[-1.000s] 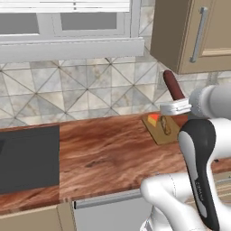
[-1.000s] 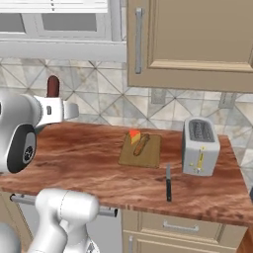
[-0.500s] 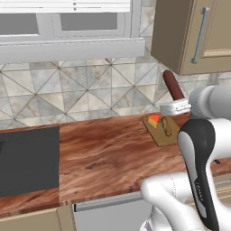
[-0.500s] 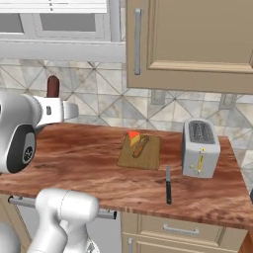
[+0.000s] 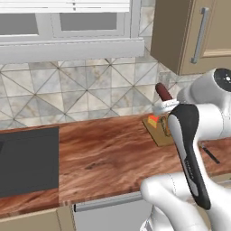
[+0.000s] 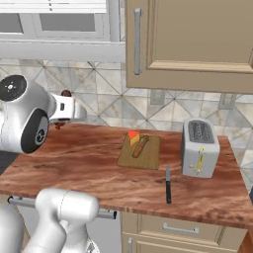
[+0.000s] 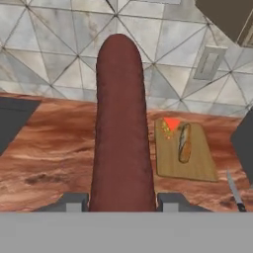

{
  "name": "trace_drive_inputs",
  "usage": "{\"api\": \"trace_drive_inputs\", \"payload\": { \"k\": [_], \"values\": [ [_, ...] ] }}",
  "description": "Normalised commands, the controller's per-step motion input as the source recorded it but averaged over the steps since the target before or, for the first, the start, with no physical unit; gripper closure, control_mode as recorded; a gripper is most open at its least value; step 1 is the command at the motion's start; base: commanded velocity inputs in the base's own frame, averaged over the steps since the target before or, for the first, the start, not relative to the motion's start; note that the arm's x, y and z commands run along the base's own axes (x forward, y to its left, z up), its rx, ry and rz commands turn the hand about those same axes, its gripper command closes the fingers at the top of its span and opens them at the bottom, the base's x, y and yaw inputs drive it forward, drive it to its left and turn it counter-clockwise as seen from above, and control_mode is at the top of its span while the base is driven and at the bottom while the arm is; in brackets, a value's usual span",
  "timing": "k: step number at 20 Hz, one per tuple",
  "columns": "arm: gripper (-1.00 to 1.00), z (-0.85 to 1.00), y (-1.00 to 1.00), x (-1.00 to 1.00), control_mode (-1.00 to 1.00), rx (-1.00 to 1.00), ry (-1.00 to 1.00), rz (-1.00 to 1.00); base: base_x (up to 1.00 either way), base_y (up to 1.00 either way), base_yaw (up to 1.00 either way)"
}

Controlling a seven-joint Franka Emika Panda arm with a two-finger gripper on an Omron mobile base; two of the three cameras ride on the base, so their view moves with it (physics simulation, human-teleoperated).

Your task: Retrieve the sausage and cheese from the fridge and place them on the cutting board on the counter.

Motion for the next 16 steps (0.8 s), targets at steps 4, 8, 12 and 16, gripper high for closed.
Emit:
{"api": "trace_drive_inputs", "payload": {
  "k": [4,8,12,16],
  "values": [
    [1.00,-0.57,0.00,0.49,-1.00,0.00,0.29,0.00,0.00,0.00,0.00],
    [1.00,-0.78,0.00,0.43,-1.00,0.00,0.13,0.00,0.00,0.00,0.00],
    [1.00,-0.85,0.00,0.44,-1.00,-0.01,0.12,0.00,0.00,0.00,0.00],
    [1.00,-0.58,-0.02,0.36,-1.00,0.00,0.10,-0.11,0.00,0.00,0.00]
  ]
}}
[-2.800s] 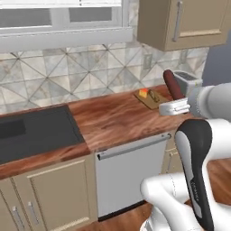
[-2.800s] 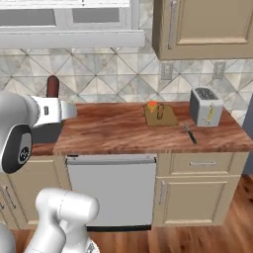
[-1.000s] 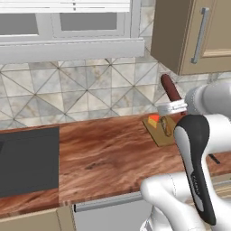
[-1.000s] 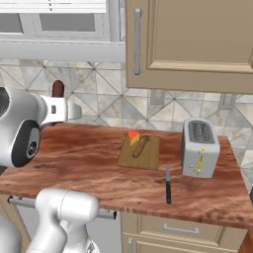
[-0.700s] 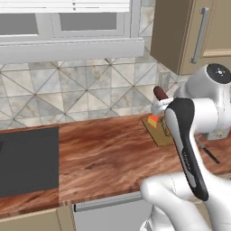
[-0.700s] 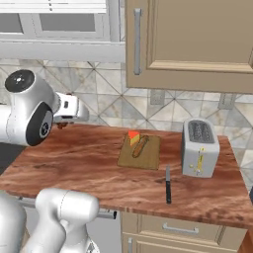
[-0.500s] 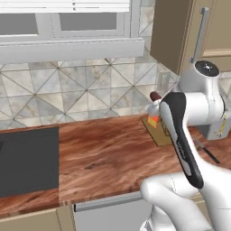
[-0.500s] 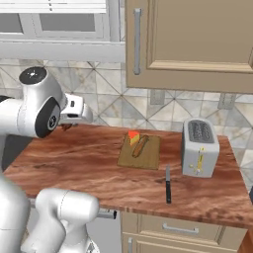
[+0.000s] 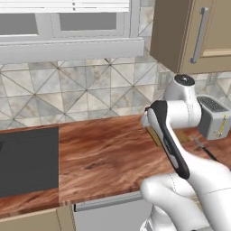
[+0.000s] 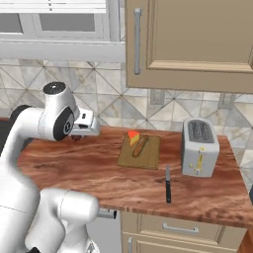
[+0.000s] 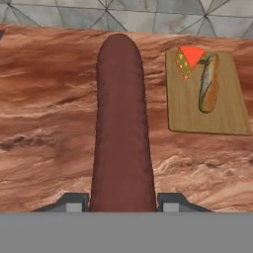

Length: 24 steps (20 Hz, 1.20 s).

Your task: Retrieve the sausage and cheese from the fridge and place them on the cutting board on the counter.

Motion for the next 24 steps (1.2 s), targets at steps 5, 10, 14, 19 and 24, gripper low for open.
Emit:
{"api": "trace_drive_inputs", "payload": {
  "k": [5,10,14,19,24],
  "values": [
    [1.00,-0.46,-0.28,0.44,-1.00,0.00,0.13,-0.17,0.00,0.00,0.00],
    [1.00,-0.45,-0.53,0.42,-1.00,0.00,0.13,-0.16,0.00,0.00,0.00],
    [1.00,-0.43,-0.65,0.14,-1.00,0.00,0.06,-0.17,0.00,0.00,0.00],
    [1.00,-0.43,-0.76,0.07,-1.00,0.00,0.00,-0.10,0.00,0.00,0.00],
    [1.00,-0.32,-0.53,0.07,-1.00,0.00,-0.01,-0.03,0.00,0.00,0.00]
  ]
}}
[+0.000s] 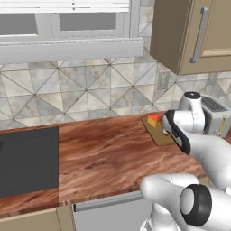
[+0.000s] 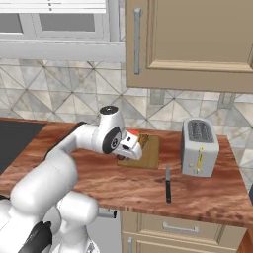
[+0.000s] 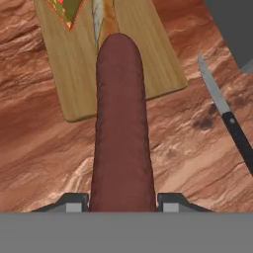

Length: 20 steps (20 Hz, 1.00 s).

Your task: Retrieve the sausage and cheese from the fridge and place them on the cutting board on the counter.

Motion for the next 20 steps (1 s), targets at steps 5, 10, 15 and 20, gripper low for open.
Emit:
{"api": "trace_drive_inputs", "payload": {
  "k": [5,10,15,20],
  "values": [
    [1.00,-0.01,-0.38,0.09,-1.00,0.03,0.00,-0.01,0.00,0.00,0.00],
    [1.00,-0.05,-0.38,0.30,-1.00,0.04,0.00,0.00,0.00,0.00,0.00],
    [1.00,-0.15,-0.16,0.55,-1.00,0.01,0.00,0.00,0.00,0.00,0.00],
    [1.00,-0.15,-0.16,0.57,-1.00,0.00,0.00,0.00,0.00,0.00,0.00]
  ]
}}
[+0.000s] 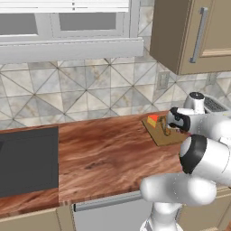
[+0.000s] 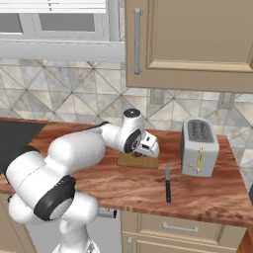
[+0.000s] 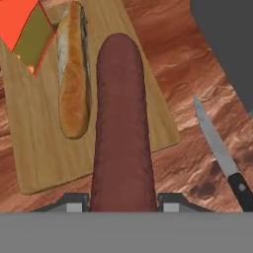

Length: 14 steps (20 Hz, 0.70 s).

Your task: Retrieve the sausage and cheese from the fridge and place them on the cutting board on the counter.

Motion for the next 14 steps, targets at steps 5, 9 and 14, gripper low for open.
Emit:
{"api": "trace_drive_inputs", "payload": {
  "k": [5,9,14],
  "values": [
    [1.00,-0.32,-0.22,0.36,-1.00,0.00,0.00,0.00,0.00,0.00,0.00],
    [1.00,-0.34,-0.10,0.36,-1.00,0.00,0.00,0.00,0.00,0.00,0.00],
    [1.00,-0.15,-0.01,0.22,-1.00,0.00,0.00,0.00,0.00,0.00,0.00]
  ]
}}
